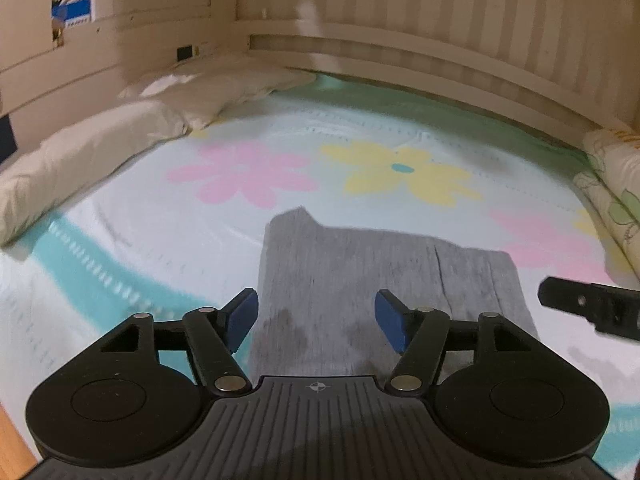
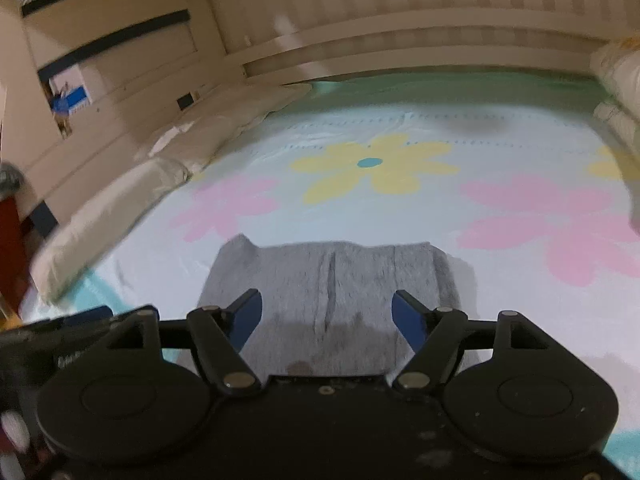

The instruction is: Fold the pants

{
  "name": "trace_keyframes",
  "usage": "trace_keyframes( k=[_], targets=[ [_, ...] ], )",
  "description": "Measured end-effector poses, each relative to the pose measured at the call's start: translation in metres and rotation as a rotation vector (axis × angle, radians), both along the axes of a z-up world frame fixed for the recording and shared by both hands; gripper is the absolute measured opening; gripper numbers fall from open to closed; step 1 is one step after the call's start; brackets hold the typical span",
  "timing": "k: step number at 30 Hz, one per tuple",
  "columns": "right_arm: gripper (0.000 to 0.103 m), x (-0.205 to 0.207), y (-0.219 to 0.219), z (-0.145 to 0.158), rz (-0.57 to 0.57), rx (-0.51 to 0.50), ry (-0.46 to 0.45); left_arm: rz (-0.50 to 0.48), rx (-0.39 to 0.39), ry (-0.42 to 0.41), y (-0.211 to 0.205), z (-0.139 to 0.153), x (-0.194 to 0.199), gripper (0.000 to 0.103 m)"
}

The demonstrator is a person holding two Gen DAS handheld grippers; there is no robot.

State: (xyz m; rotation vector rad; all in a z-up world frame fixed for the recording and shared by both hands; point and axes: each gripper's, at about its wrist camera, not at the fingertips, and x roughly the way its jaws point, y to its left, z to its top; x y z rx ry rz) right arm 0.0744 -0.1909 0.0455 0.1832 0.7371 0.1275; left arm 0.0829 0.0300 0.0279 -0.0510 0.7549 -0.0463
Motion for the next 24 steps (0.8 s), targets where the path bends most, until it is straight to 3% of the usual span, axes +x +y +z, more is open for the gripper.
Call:
trace_keyframes(
  k=[7, 11, 13, 19, 24],
  targets=[
    [0.076, -0.041, 0.018, -0.004, -0.022, -0.033, -0.002, 0.009, 0.071, -0.042, -0.004, 0.007, -0.025, 0.063],
    [0.076, -0.044, 0.033, -0.013, -0.136, -0.185, 0.054, 0.021, 0.063, -0.049, -0.005, 0.006, -0.037, 0.065],
    [0.076, -0.044, 0.037, -0.013, -0.108, -0.218, 0.047, 0.016, 0.047, -0.030, -0.006, 0.005, -0.039, 0.065],
    [0.076, -0.043, 0.021, -0.012, -0.091, -0.043, 0.061, -0.039, 0.075, 0.002, -0.017, 0.004, -0.040, 0.065],
    [0.076, -0.047, 0.019, -0.009, -0.099, -0.031, 0.065, -0.044, 0.096, 0.013, -0.022, 0.002, -0.043, 0.065]
  ],
)
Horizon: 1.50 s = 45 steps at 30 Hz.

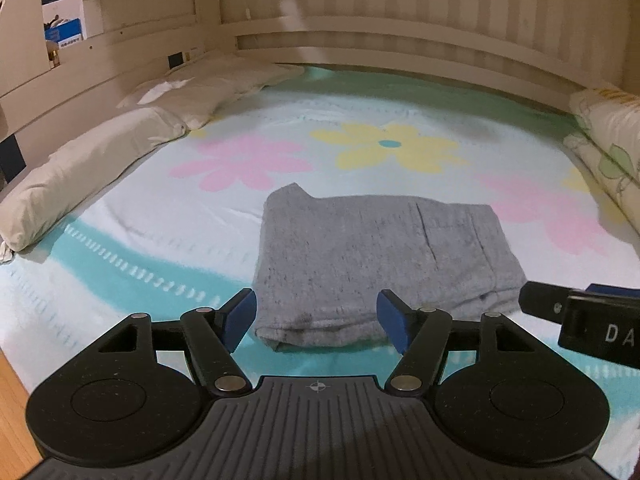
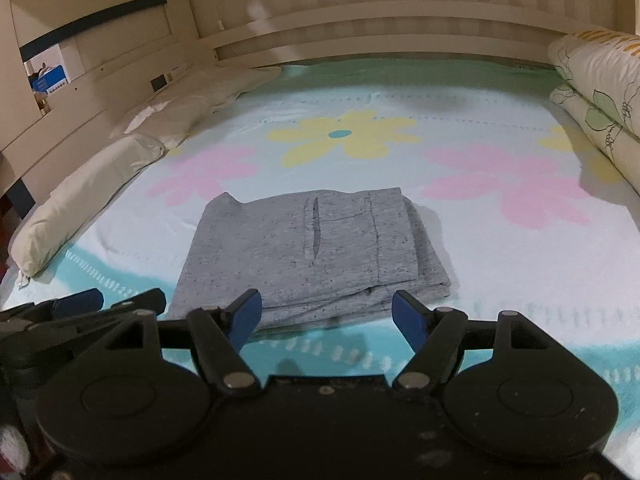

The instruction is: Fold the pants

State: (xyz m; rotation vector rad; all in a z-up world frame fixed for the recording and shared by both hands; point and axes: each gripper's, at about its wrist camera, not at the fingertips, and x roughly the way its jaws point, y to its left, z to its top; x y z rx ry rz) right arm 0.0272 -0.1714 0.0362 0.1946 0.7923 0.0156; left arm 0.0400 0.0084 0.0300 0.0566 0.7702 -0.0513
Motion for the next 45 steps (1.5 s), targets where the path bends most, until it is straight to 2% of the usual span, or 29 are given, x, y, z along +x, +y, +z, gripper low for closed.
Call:
trace_keyframes(
  k=[10, 14, 18, 30, 45],
  targets=[
    [0.076, -0.003, 0.000, -0.003, -0.003, 0.027, 0.050, -0.025, 0.011, 0.040, -0.003, -0.006, -0.003, 0.065],
    [0.076, -0.003, 0.000, -0.006, -0.010, 0.006, 0.069, -0.027, -0.034, 0.088, -0.002, -0.009, 0.001, 0.065],
    [0.076, -0.003, -0.002, -0.008, -0.022, 0.011, 0.077, -0.016, -0.020, 0.085, -0.003, -0.010, 0.001, 0.065],
    [0.076, -0.004, 0.005, -0.008, -0.002, -0.002, 0.086, 0.001, -0.041, 0.113, 0.002, -0.012, 0.003, 0.065],
    [0.076, -0.002, 0.009, -0.009, 0.004, -0.006, 0.084, -0.021, -0.035, 0.124, -0.002, -0.015, 0.005, 0.065]
  ],
)
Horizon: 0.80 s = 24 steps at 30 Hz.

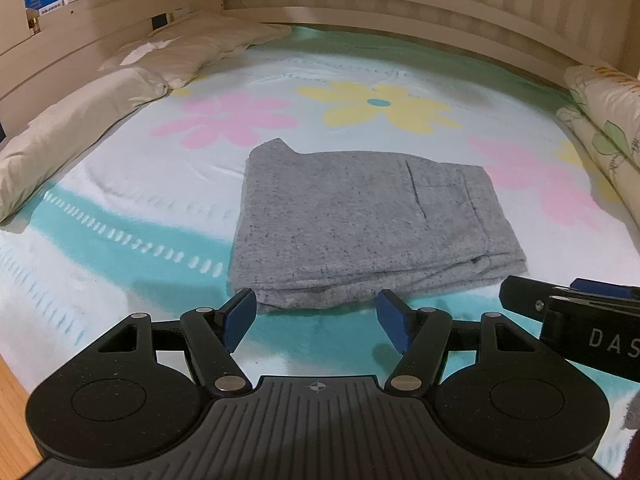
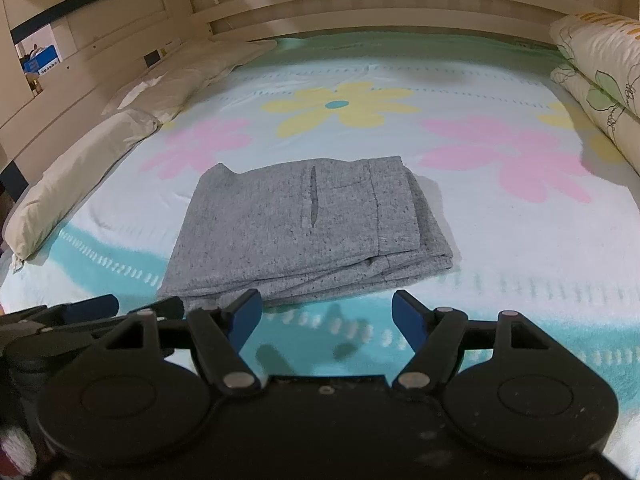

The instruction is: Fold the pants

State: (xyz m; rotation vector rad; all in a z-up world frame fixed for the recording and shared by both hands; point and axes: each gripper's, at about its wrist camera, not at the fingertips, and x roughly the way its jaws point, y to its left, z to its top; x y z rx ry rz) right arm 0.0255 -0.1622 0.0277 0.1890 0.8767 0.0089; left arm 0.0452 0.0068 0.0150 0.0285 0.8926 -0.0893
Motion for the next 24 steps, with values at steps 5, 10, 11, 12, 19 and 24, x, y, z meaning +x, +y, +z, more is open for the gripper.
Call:
trace_keyframes(
  k=[5, 10, 11, 12, 19, 24],
  targets=[
    [0.076, 0.0001, 0.0031, 0.0005, 0.004, 0.001, -0.001, -0.007, -0.002, 0.001, -0.0010, 0.0001, 0.0000, 0.065],
    [0.076, 0.0010, 0.0034, 0.0007, 0.008, 0.002, -0.001, -0.008, -0.006, 0.007, -0.0025, 0.0001, 0.0001, 0.065],
    [0.076, 0.0012, 0.0035, 0.0008, 0.008, 0.004, -0.001, -0.009, -0.005, 0.007, -0.0022, 0.0003, 0.0002, 0.065],
    [0.076, 0.0014, 0.0035, 0.0007, 0.008, 0.005, -0.001, -0.009, -0.006, 0.006, -0.0021, 0.0003, 0.0002, 0.065],
    [0.076, 0.0020, 0.0045, 0.0007, 0.007, 0.006, -0.002, -0.011, -0.008, 0.008, -0.0024, 0.0008, 0.0006, 0.065],
    [0.076, 0.0026, 0.0033, 0.0006, 0.010, 0.007, 0.003, -0.009, -0.009, 0.007, -0.0024, 0.0002, 0.0006, 0.065]
  ],
)
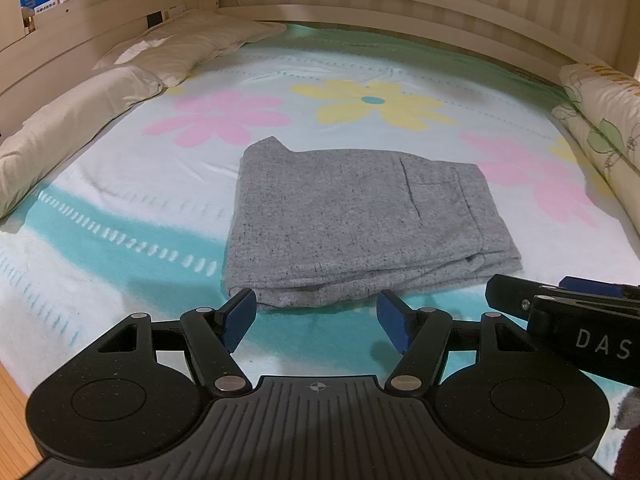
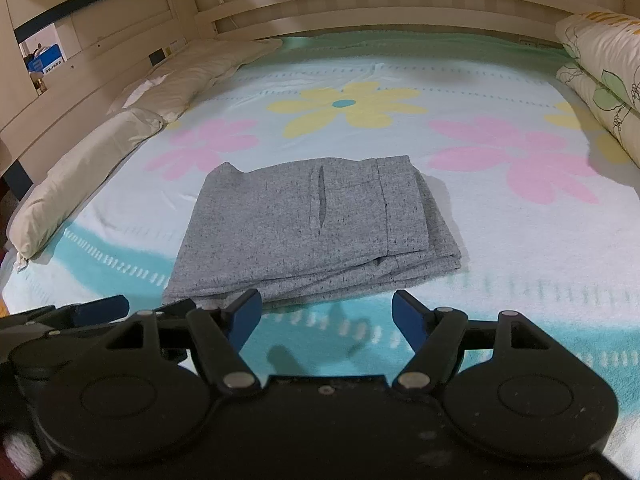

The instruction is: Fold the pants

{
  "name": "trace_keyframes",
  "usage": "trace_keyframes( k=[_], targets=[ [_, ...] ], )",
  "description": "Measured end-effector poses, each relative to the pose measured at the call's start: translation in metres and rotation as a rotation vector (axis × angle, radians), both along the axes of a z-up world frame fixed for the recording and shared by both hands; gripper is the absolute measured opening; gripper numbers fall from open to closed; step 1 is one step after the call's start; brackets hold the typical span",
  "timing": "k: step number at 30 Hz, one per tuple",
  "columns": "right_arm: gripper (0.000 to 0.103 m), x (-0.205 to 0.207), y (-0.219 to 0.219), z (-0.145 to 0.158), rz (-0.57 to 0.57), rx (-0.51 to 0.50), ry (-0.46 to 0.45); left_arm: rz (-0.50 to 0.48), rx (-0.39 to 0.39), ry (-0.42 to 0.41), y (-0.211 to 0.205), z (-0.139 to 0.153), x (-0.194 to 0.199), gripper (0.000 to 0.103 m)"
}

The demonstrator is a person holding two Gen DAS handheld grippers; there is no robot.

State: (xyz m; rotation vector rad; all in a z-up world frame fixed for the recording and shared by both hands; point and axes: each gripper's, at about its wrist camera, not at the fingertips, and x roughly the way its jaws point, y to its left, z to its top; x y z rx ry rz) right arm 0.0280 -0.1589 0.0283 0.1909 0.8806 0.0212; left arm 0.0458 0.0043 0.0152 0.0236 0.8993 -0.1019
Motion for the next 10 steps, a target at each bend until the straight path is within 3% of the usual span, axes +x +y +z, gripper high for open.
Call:
trace_keyframes(
  k=[10],
  targets=[
    [0.076, 0.0010, -0.0018, -0.0005, 0.006, -0.003, 0.002, -0.002, 0.010, -0.015, 0.0003, -0.0007, 0.0003, 0.065]
  ],
)
